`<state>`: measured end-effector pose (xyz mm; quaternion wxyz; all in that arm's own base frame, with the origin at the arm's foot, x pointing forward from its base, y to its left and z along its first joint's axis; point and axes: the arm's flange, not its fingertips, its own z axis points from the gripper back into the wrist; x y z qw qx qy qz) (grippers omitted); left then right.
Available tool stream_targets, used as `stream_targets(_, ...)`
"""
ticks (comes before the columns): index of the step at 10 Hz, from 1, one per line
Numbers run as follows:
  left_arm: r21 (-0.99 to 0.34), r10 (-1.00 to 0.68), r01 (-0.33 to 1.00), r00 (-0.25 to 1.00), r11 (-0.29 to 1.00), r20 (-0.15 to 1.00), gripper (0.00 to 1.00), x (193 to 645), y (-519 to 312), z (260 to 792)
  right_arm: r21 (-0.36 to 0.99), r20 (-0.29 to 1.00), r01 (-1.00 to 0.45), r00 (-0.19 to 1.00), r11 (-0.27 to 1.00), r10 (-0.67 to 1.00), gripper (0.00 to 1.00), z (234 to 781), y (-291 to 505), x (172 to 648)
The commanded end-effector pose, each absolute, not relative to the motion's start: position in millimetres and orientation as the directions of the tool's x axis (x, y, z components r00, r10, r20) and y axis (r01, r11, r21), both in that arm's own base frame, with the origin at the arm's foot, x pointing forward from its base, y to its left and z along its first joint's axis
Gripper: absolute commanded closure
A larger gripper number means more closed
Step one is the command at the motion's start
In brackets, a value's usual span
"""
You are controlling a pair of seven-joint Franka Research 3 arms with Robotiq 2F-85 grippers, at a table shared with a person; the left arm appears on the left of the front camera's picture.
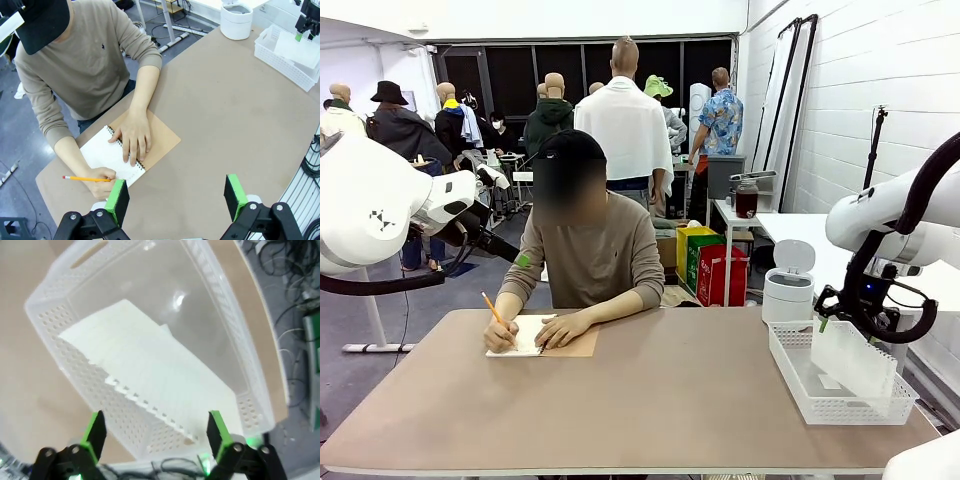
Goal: Sort the paper based on its condition.
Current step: If a person hands you a paper, place it in the Organizing basket , and if it's crumpled, put it in the Trash can.
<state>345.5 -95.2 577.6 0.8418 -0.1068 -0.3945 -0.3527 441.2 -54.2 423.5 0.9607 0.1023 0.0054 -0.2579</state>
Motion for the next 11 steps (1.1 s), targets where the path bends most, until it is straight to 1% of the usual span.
stream_targets(1,0.094,-0.513,0.687,0.437,0.72,0.739,0.0,345,-94,577,0.237,-0.071,0.544,0.836,0.805,-0.544,0.0,449,-43,442)
stream_targets(5,0.094,-0.513,0.687,0.437,0.72,0.739,0.0,345,-94,577,0.247,-0.008,0.555,0.821,0.794,-0.571,0.0,486,-35,441)
stream_targets(7,0.094,-0.513,0.687,0.437,0.72,0.739,0.0,345,-94,577,0.29,-0.045,0.579,0.803,0.762,-0.594,0.0,504,-24,439)
stream_targets(8,0.094,-0.513,0.687,0.437,0.72,0.739,0.0,345,-94,577,0.298,-0.061,0.567,0.814,0.768,-0.578,0.0,509,-15,438)
stream_targets(9,0.094,-0.513,0.687,0.437,0.72,0.739,0.0,345,-94,577,0.307,-0.072,0.515,0.851,0.8,-0.52,0.0,513,-4,438)
stream_targets(11,0.094,-0.513,0.687,0.437,0.72,0.739,0.0,345,-94,577,0.287,-0.052,0.417,0.906,0.862,-0.421,0.0,520,18,431)
